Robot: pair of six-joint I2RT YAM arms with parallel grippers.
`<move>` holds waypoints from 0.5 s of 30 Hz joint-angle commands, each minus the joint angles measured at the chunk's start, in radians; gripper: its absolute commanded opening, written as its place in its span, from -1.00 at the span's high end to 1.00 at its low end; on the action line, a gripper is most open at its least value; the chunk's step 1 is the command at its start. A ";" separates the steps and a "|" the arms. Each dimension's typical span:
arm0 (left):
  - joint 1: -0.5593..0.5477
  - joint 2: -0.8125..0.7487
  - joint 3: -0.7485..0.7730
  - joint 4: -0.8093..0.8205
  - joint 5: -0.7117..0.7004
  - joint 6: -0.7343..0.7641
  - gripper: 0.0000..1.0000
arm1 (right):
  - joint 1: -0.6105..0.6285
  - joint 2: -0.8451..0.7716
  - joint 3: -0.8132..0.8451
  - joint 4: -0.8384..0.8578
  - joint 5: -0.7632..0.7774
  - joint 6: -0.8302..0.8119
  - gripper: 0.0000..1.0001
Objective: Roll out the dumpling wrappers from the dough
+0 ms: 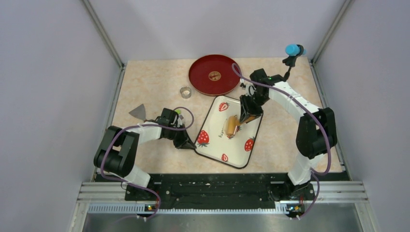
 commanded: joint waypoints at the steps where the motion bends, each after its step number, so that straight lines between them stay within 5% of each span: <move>1: 0.000 0.021 -0.002 -0.033 -0.121 -0.027 1.00 | 0.000 0.057 -0.093 0.044 0.137 -0.026 1.00; 15: 0.000 0.015 -0.004 -0.030 -0.122 -0.038 1.00 | 0.004 0.136 -0.199 0.061 0.223 -0.011 1.00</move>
